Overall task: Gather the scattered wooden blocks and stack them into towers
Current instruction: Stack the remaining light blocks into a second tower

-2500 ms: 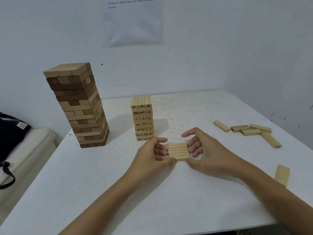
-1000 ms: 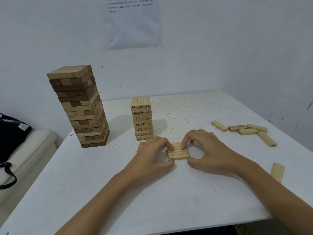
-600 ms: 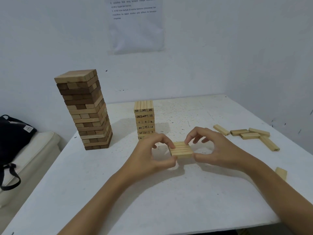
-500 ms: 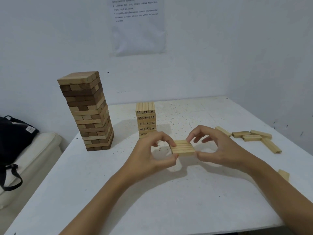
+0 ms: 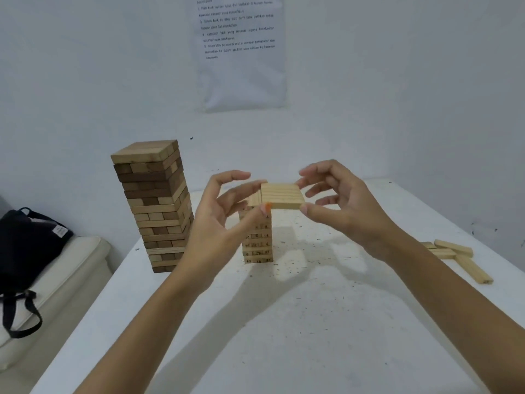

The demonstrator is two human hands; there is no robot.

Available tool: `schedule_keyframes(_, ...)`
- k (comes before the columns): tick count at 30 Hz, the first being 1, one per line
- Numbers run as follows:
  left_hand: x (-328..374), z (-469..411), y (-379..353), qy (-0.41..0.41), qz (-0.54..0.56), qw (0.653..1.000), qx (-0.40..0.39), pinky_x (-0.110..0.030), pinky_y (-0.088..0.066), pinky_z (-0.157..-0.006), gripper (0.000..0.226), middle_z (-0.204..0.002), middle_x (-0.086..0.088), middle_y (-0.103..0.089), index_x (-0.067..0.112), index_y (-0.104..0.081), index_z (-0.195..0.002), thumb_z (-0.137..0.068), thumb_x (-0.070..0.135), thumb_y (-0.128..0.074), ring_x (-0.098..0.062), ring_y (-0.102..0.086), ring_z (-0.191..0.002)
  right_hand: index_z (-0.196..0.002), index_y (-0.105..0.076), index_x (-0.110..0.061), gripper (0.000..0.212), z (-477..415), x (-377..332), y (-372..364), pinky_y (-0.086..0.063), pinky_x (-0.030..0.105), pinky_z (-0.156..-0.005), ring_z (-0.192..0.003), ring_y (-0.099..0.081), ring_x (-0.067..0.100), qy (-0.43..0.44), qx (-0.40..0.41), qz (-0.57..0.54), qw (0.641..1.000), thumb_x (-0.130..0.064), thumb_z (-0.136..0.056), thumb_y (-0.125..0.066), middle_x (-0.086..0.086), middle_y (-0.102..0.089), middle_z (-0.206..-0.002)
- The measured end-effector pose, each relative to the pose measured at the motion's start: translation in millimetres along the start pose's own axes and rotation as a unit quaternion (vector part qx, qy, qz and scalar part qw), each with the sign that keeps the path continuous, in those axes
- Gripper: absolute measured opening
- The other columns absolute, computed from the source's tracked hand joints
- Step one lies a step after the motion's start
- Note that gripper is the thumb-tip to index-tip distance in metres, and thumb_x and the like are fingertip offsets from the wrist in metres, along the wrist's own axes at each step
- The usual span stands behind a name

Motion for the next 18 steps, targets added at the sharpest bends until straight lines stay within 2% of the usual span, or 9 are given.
schedule_keyframes(2,-2.8,-6.4,4.4,0.011,0.025,1.000,0.005,-0.044,-0.037,-0.110,0.047,-0.120,0.006,-0.067,0.025,-0.046,-0.122,-0.081,0.023,-0.069,-0.013,-0.058,-0.118,-0.111,-0.057,-0.029,0.046,-11.3,4.4,-5.5,-0.048,0.041,-0.091,-0.097,-0.059,0.009,-0.009,0.015,-0.018,1.000,-0.028,-0.068,-0.073,-0.009,-0.068,-0.107)
schedule_keyframes(5,-10.6,-13.5,8.6,0.018,0.035,0.999,0.009,-0.035,-0.039,-0.107,0.047,-0.125,0.005,-0.064,0.022,-0.042,-0.129,-0.086,0.018,-0.061,-0.007,-0.057,-0.119,-0.112,-0.057,-0.029,0.048,-24.6,13.2,-14.6,-0.049,0.042,-0.092,-0.098,-0.058,0.011,-0.025,0.022,-0.024,0.999,-0.030,-0.067,-0.073,-0.008,-0.068,-0.108)
schedule_keyframes(8,-20.0,-18.6,13.6,0.023,0.024,0.999,0.014,-0.029,-0.040,-0.103,0.048,-0.130,0.006,-0.061,0.024,-0.041,-0.132,-0.087,0.021,-0.058,-0.006,-0.055,-0.121,-0.111,-0.057,-0.029,0.049,-34.1,20.2,-21.8,-0.049,0.037,-0.088,-0.096,-0.057,0.010,-0.037,0.028,-0.020,0.999,-0.032,-0.066,-0.075,-0.010,-0.068,-0.107)
schedule_keyframes(11,-28.4,-22.3,17.4,0.029,0.015,0.999,0.013,-0.030,-0.038,-0.105,0.050,-0.133,0.007,-0.058,0.028,-0.041,-0.132,-0.085,0.026,-0.058,-0.004,-0.054,-0.121,-0.112,-0.057,-0.028,0.046,-39.9,27.0,-26.5,-0.046,0.031,-0.084,-0.095,-0.056,0.008,-0.040,0.030,-0.010,0.999,-0.024,-0.073,-0.080,-0.011,-0.068,-0.107)
schedule_keyframes(14,-37.7,-24.1,20.6,0.037,0.015,0.999,0.011,-0.025,-0.039,-0.103,0.045,-0.134,0.008,-0.057,0.031,-0.041,-0.132,-0.090,0.023,-0.056,-0.003,-0.052,-0.124,-0.112,-0.057,-0.028,0.042,-42.5,32.8,-31.2,-0.040,0.025,-0.081,-0.096,-0.055,0.008,-0.042,0.031,0.002,0.999,-0.019,-0.077,-0.079,-0.011,-0.067,-0.108)
schedule_keyframes(18,-47.1,-25.4,24.1,0.048,0.007,0.999,0.008,-0.017,-0.041,-0.096,0.043,-0.137,0.010,-0.054,0.033,-0.041,-0.133,-0.095,0.020,-0.053,-0.002,-0.048,-0.127,-0.112,-0.056,-0.028,0.041,-43.7,36.2,-36.3,-0.038,0.024,-0.079,-0.100,-0.054,0.011,-0.050,0.031,0.008,0.998,-0.018,-0.078,-0.078,-0.012,-0.067,-0.108)
Point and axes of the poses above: each hand's wrist, its own z-axis away from the middle knuckle, its own y-axis out of the back of the hand, x = y × z, the point moved 5 cm from there along -z, towards the middle knuckle
